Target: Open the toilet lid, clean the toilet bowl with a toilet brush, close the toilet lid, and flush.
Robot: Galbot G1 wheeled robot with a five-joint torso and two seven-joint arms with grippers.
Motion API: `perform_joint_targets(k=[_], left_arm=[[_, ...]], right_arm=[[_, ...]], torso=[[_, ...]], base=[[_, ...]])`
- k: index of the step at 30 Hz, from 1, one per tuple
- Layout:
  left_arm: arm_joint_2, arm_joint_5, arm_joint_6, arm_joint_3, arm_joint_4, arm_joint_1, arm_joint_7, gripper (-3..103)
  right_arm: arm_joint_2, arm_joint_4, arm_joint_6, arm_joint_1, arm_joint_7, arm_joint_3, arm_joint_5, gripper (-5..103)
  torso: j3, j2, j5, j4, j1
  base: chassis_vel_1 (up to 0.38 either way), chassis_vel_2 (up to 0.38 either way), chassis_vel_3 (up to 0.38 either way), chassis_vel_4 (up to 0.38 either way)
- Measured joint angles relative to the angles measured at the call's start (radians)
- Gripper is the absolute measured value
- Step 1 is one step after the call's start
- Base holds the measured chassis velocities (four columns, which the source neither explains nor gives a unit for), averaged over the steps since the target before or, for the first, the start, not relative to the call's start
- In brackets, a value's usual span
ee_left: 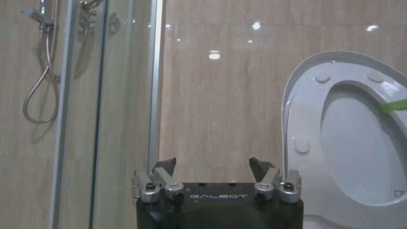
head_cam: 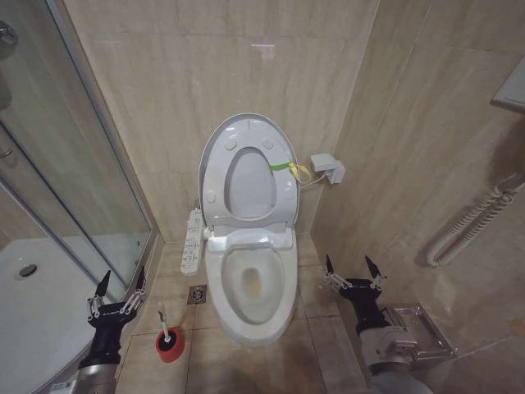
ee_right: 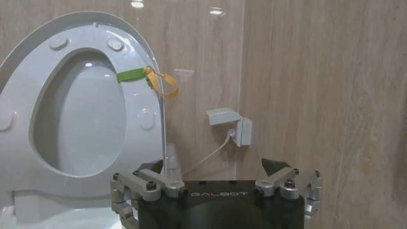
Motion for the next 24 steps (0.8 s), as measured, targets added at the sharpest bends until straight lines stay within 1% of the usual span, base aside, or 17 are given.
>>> perform_joint_targets(k=[9,12,15,17,19,24], left_arm=[[-0.05,0.023,0.002,0.056,0.007,-0.004,-0.017,81],[-0.054,0.044,0.004,0.079,0.003,0.005,0.004,81],[-0.05,0.05,0.0,0.082,0.005,0.005,0.019,81],[-0.04,0.062,-0.022,0.085,0.013,0.007,0.048,81],[-0.038,0.066,-0.031,0.085,0.014,0.009,0.058,81],[-0.042,0.073,-0.044,0.099,0.014,0.015,0.061,81]], right_arm=[[0.0,0.0,0.0,0.0,0.0,0.0,0.0,100],[0.0,0.0,0.0,0.0,0.0,0.0,0.0,100],[0.0,0.0,0.0,0.0,0.0,0.0,0.0,100],[0.0,0.0,0.0,0.0,0.0,0.0,0.0,100],[0.0,0.0,0.0,0.0,0.0,0.0,0.0,100],[0.0,0.0,0.0,0.0,0.0,0.0,0.0,100]], torso=[[0.0,0.0,0.0001,0.0001,0.0],[0.0,0.0,0.0002,0.0001,0.0],[0.0,0.0,0.0001,0.0,0.0],[0.0,0.0,0.0001,0.0,0.0],[0.0,0.0,0.0001,0.0001,0.0],[0.0,0.0,0.0001,0.0,0.0]], base=[[0.0,0.0,0.0,0.0],[0.0,0.0,0.0,0.0],[0.0,0.0,0.0,0.0],[0.0,0.0,0.0,0.0],[0.0,0.0,0.0,0.0],[0.0,0.0,0.0,0.0]])
